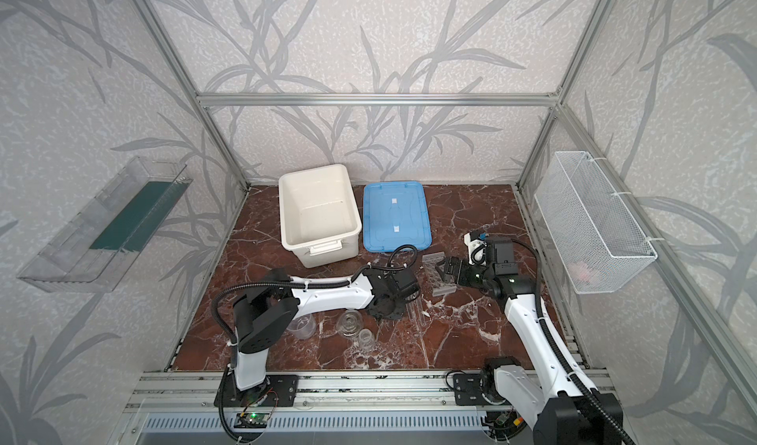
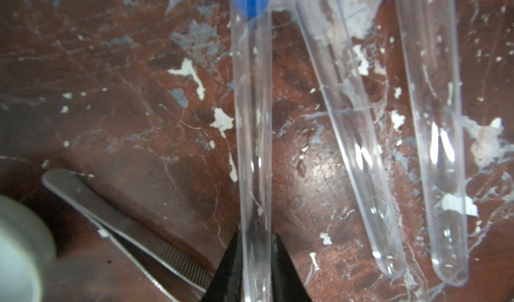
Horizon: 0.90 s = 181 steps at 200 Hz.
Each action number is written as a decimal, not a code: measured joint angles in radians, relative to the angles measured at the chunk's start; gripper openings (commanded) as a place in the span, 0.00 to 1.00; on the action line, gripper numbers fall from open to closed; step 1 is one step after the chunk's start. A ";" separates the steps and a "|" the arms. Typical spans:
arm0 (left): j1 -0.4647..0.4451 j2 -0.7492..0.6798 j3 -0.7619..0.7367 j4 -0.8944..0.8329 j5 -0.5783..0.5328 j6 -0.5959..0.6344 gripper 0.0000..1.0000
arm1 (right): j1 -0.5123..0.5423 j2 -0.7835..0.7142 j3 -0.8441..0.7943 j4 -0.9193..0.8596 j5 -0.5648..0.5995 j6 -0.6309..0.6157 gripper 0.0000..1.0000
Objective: Organize the chemistry lab equipment
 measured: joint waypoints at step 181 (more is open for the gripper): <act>0.061 -0.515 -0.422 0.660 0.013 0.302 0.16 | 0.189 0.122 0.170 0.082 -0.127 0.054 0.94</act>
